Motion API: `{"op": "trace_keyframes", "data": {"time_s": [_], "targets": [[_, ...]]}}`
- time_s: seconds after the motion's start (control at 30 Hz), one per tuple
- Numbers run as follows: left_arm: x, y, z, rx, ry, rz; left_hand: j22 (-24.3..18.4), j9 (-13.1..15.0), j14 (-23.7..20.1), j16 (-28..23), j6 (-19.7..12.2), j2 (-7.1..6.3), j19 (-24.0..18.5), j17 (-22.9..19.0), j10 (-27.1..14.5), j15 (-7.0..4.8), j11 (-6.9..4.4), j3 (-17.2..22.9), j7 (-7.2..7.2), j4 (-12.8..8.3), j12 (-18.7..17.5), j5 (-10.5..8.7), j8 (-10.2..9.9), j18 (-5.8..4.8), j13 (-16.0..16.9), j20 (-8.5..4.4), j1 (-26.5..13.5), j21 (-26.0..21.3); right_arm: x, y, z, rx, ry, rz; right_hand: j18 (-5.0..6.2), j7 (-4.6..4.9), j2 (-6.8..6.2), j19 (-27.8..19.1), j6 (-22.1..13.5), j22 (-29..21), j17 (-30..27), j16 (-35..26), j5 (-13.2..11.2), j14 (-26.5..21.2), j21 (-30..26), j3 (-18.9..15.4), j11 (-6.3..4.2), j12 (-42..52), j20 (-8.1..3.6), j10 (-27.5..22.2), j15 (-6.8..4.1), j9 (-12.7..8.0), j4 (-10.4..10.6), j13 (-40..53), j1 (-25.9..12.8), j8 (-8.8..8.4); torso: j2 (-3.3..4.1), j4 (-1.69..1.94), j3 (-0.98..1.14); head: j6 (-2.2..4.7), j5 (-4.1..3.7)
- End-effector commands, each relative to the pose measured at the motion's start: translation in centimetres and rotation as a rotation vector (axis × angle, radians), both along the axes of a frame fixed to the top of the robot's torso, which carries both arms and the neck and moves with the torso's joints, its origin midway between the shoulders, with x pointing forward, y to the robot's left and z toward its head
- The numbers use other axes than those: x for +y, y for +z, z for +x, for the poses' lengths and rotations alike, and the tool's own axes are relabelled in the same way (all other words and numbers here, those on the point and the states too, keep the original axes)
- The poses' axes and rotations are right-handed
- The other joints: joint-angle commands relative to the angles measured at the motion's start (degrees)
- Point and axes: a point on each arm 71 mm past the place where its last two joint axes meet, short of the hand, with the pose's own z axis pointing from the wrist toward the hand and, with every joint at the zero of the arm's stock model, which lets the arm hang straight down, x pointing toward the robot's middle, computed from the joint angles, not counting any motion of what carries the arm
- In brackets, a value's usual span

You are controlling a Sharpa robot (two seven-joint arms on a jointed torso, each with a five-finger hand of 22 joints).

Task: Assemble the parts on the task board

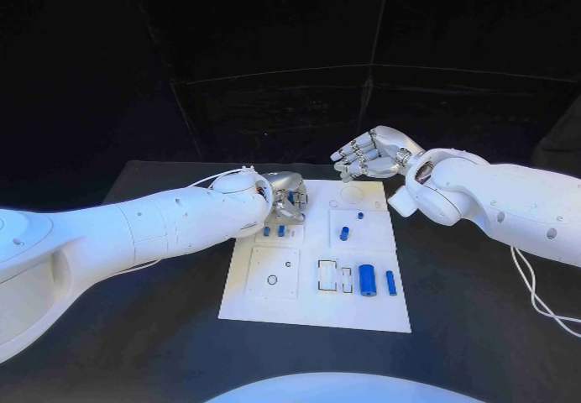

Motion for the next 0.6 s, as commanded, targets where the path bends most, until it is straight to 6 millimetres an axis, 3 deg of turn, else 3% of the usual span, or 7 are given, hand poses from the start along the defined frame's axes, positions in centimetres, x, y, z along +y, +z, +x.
{"op": "trace_keyframes", "data": {"time_s": [0.03,0.6], "targets": [[-0.06,-0.3,-0.11,0.034,-0.004,0.04,0.3,-0.2,0.5,0.3,0.5,0.38,0.4,0.1,0.6,0.05,0.07,0.4,-0.1,0.1,-0.1,-0.15,-0.4,-0.39,-0.2,-0.07,-0.4,0.5,0.12,0.19,0.01,-0.015,0.005,0.006,0.22,0.0,-0.21,-0.2,0.3,0.0,-0.1,0.0,-0.3,0.1,-0.4,0.4,0.05,-0.1,-0.06,0.2,-0.26,0.0,0.0,0.0,-0.2,0.15,-0.02,0.04,0.03,-0.04,0.03],[-0.24,-0.37,-0.15,0.047,-0.017,0.017,2.3,-1.5,1.0,1.5,1.3,0.4,1.0,0.8,2.0,-0.19,-0.19,1.5,-0.29,-0.6,-0.5,-0.16,-1.5,-0.71,-1.6,-0.31,-0.5,2.4,0.12,0.09,0.09,-0.014,0.006,0.006,0.22,0.0,-0.19,-0.2,0.3,0.0,-0.2,0.0,-0.3,0.1,-0.4,0.6,0.04,-0.1,-0.07,0.2,-0.27,0.0,0.0,0.0,-0.2,0.16,0.0,0.06,-0.03,-0.31,0.25]]}}
